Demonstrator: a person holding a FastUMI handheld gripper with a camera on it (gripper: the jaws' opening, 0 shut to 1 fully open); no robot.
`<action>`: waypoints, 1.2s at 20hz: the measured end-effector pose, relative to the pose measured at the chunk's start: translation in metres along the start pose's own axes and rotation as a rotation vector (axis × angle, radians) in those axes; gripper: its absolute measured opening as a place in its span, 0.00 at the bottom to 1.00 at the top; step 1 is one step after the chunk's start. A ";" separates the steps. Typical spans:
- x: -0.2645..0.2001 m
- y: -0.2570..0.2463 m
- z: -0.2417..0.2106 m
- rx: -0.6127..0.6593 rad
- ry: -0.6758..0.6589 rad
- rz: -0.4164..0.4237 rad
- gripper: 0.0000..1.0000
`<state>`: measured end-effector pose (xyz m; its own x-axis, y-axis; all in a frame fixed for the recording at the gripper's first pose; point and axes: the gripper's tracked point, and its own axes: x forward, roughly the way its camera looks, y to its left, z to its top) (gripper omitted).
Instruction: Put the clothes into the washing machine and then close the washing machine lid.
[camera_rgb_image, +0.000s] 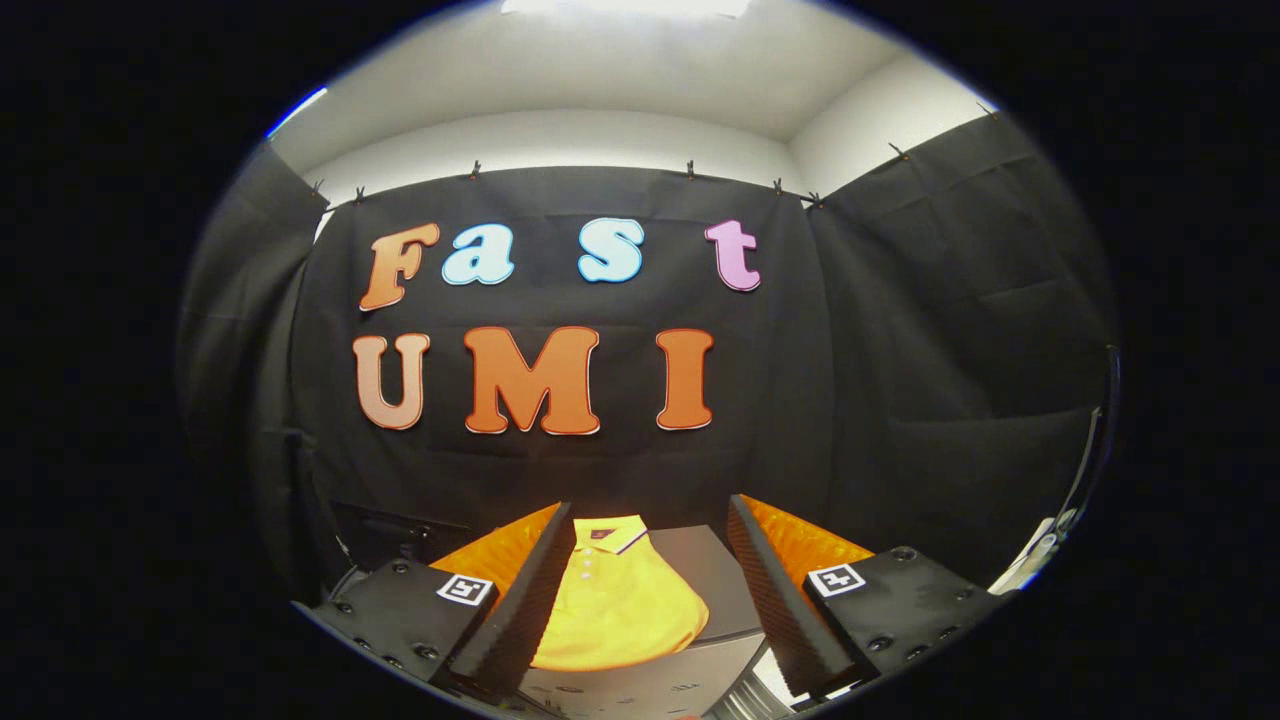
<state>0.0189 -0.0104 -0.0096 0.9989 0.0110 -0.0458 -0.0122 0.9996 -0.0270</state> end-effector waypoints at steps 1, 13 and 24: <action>0.006 -0.001 0.001 -0.020 0.011 -0.014 0.99; 0.147 0.088 -0.068 -0.046 0.351 0.199 0.99; 0.203 0.107 -0.186 -0.075 0.749 0.207 0.99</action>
<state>0.2120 0.0940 -0.2073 0.6795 0.1489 -0.7184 -0.2248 0.9743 -0.0106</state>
